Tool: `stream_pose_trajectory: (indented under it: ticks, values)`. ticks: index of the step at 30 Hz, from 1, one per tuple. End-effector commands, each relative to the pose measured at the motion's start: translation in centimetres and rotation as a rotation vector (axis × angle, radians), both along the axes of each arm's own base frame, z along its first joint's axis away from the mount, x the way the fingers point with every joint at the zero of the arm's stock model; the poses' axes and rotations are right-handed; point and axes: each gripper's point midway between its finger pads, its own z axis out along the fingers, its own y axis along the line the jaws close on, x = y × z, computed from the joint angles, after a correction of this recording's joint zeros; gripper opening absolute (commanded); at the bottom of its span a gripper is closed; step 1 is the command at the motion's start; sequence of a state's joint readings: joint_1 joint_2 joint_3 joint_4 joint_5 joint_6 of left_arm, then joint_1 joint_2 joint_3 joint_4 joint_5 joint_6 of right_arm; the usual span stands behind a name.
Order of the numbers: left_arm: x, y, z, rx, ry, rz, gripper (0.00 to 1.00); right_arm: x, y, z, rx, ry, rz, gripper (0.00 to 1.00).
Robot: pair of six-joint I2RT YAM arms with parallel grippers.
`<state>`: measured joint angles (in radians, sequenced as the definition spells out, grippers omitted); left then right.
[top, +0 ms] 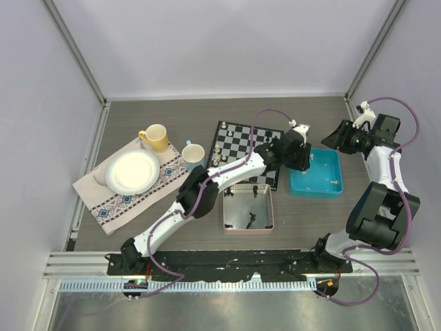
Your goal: Set up the chess pieces on the board
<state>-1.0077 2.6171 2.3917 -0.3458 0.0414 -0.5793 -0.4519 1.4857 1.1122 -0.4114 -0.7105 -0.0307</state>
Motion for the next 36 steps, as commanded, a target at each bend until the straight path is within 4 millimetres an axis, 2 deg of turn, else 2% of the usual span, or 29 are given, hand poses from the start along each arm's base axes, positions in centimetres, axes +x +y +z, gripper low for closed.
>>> stream_pose_trajectory:
  ticks: [1, 4, 9, 23, 28, 36]
  values:
    - [1.0, -1.2, 0.5, -0.055, -0.038, 0.031, 0.44, 0.3, 0.2, 0.5, 0.015, -0.035, 0.017, 0.48]
    - [1.2, -1.5, 0.6, -0.066, -0.051, 0.028, 0.44, 0.4, 0.3, 0.5, 0.020, -0.034, 0.022, 0.48]
    - [1.9, -1.4, -0.5, -0.045, -0.074, 0.058, 0.43, 0.4, 0.4, 0.5, 0.027, -0.030, 0.028, 0.48]
    - [0.7, -1.0, -3.1, 0.052, -0.108, 0.039, 0.40, 0.2, 0.5, 0.8, 0.022, -0.027, 0.038, 0.48]
    - [0.5, -1.2, -2.5, 0.050, -0.125, 0.025, 0.41, 0.2, 0.5, 0.6, 0.023, -0.017, 0.040, 0.48]
    - [0.5, -2.2, 0.9, -0.020, -0.151, 0.016, 0.43, 0.1, 0.5, 0.6, 0.016, -0.019, 0.049, 0.48]
